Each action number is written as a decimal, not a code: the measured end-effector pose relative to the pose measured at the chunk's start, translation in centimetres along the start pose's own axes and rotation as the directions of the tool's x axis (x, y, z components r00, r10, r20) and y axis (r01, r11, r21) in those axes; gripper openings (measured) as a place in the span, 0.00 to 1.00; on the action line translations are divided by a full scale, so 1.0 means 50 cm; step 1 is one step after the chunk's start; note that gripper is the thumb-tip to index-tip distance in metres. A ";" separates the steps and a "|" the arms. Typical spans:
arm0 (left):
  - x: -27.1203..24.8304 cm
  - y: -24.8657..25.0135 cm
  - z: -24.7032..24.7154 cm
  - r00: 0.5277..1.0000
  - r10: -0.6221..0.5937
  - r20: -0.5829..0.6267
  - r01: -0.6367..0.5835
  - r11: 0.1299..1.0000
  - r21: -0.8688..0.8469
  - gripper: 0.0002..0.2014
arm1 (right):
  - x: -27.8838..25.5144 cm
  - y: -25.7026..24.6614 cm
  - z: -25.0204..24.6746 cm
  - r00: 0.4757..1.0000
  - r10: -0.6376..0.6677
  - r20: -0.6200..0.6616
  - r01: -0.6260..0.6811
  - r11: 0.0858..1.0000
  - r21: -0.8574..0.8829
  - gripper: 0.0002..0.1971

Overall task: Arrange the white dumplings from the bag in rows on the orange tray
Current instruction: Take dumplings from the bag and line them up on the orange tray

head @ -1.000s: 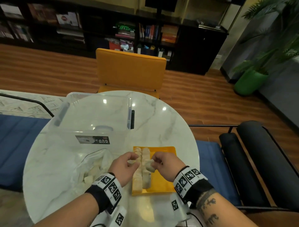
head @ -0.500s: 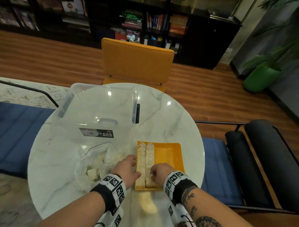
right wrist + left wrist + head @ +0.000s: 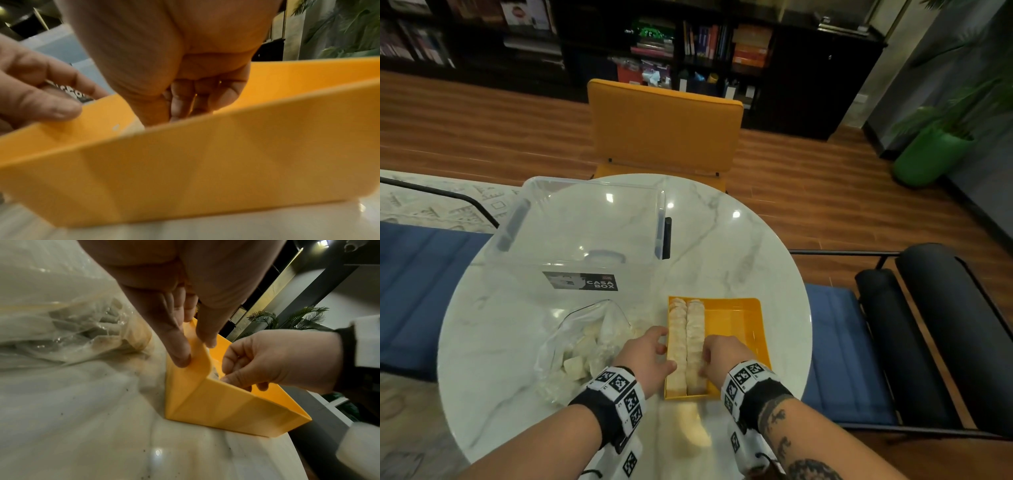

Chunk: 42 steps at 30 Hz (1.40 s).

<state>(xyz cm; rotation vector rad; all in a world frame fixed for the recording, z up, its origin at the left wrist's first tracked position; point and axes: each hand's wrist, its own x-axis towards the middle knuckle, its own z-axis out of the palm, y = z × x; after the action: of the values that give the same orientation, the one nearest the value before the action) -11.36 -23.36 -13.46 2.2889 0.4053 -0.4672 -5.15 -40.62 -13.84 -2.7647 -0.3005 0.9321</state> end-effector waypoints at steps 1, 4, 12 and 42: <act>0.000 -0.001 -0.001 1.000 -0.003 0.004 0.003 1.000 -0.005 0.31 | -0.009 0.005 -0.005 1.000 0.002 -0.024 -0.001 0.999 0.037 0.10; 0.005 -0.007 0.001 1.000 -0.012 0.019 0.013 1.000 -0.025 0.31 | -0.052 0.025 -0.006 0.995 -0.006 -0.100 0.019 0.992 0.126 0.14; 0.013 -0.003 0.003 0.999 -0.006 0.044 0.007 0.999 -0.040 0.30 | -0.132 0.052 0.098 0.994 -0.100 -0.033 0.095 0.987 -0.129 0.20; -0.001 -0.187 -0.089 0.999 -0.037 0.021 0.020 0.840 0.542 0.35 | -0.120 0.038 0.115 0.999 0.011 -0.052 -0.017 0.993 -0.117 0.19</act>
<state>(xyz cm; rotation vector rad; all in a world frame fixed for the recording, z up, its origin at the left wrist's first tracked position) -14.42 -13.90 -16.29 2.8221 0.3179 -0.7040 -13.09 -43.24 -15.37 -2.8958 -0.3385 0.8716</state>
